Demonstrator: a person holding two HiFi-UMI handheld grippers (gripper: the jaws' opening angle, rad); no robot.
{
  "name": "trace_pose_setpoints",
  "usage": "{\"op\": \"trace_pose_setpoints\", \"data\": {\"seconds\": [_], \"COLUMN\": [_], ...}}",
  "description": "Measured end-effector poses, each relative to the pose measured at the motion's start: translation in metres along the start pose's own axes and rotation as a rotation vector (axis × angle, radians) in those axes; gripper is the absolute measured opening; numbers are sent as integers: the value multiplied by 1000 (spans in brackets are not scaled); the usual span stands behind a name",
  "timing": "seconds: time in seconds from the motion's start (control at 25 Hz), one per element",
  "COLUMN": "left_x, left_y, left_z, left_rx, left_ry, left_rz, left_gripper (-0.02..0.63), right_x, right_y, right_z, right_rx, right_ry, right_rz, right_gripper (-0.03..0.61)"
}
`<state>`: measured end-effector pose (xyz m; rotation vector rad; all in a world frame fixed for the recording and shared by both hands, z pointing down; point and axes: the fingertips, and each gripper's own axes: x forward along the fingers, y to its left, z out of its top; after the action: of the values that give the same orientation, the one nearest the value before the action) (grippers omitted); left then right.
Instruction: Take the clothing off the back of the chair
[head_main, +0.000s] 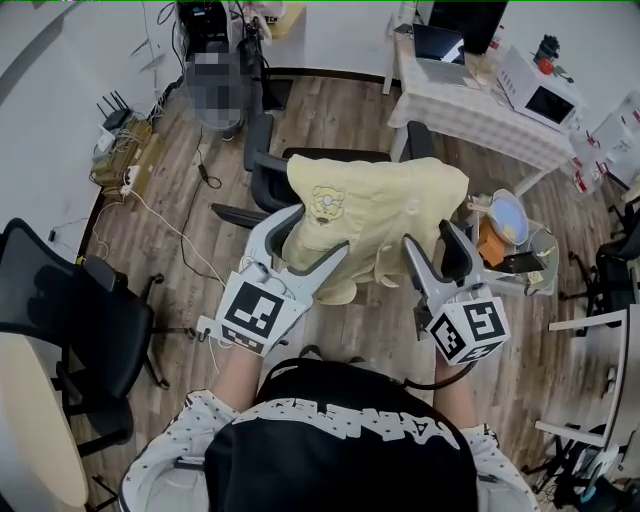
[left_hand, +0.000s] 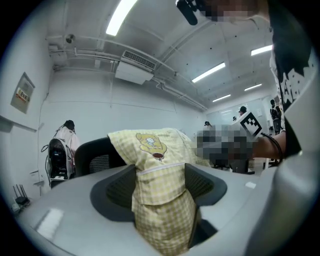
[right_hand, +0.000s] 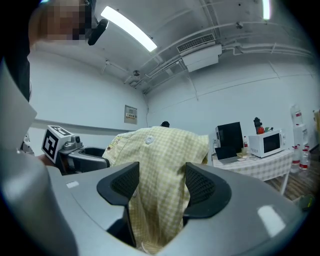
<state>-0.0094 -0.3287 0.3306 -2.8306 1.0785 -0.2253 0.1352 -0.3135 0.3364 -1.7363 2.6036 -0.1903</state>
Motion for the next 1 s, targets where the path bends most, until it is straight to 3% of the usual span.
{"op": "trace_pose_setpoints", "data": {"seconds": [0.16,0.56,1.0], "left_x": [1,1,-9], "left_y": [1,-6,-3], "left_z": [1,4,9], "left_rx": [7,42,44], "left_ry": [-3,8,-12], "left_rz": [7,2,2], "left_gripper": [296,207,102], "right_x": [4,5,3], "right_y": [1,8,21], "right_z": [-1,1,6], "right_rx": [16,-8,-34], "right_ry": [3,-1,0], "right_rz": [27,57,48], "right_gripper": [257,57,46]}}
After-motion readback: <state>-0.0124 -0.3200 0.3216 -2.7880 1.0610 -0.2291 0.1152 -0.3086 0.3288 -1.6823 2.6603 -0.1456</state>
